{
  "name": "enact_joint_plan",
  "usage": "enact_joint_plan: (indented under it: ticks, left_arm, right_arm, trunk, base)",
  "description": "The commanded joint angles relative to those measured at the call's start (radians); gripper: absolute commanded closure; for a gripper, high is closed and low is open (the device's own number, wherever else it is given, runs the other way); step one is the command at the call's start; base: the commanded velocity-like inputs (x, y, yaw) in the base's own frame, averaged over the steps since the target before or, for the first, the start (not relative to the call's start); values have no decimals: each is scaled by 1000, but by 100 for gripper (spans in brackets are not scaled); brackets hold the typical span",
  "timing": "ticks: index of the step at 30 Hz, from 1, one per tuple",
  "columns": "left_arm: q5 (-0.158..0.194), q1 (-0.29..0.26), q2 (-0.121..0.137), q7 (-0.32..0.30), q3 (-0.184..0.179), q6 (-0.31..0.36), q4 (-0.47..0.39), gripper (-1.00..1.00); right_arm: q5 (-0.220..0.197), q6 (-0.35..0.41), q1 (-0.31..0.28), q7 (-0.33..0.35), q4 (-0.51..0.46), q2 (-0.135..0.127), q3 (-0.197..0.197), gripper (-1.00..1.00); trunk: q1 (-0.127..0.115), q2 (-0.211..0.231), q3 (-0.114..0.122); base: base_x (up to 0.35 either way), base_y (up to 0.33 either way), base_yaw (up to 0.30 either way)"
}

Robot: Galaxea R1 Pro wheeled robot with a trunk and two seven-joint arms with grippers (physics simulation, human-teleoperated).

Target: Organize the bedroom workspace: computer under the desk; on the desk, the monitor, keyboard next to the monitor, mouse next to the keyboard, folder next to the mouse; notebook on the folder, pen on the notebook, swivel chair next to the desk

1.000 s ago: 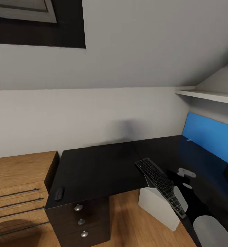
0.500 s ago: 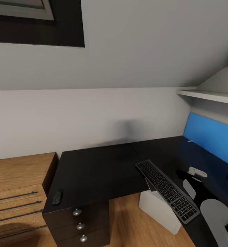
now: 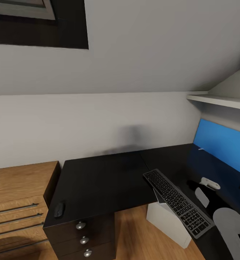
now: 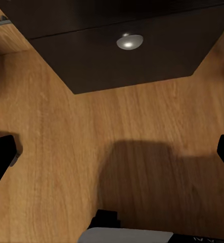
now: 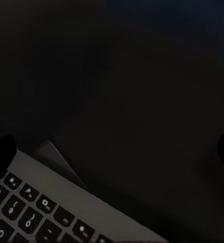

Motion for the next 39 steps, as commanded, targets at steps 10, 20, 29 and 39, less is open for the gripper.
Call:
enact_joint_plan:
  ticks: [10, 20, 29, 39]
  left_arm:
    - [14, -1, -1, 13, -6, -6, 0, -100]
    - [16, -1, 0, 14, -2, -6, -1, -100]
    - [16, -1, 0, 16, 0, -7, -2, -100]
    - [17, -1, 0, 17, 1, -4, -1, -100]
  right_arm:
    - [-160, 41, -1, -1, -9, -50, 0, -100]
    - [-213, 45, -1, -2, -45, -50, -3, -100]
    - [-285, 111, -1, -3, -71, -52, -14, -100]
    - [-340, 125, -1, -8, -77, -51, -18, -100]
  trunk:
    - [27, -50, -23]
    - [65, -120, -55]
    - [100, -183, -83]
    - [138, -253, -114]
  base:
    - [0, 0, 0]
    - [0, 0, 0]
    - [0, 0, 0]
    - [0, 0, 0]
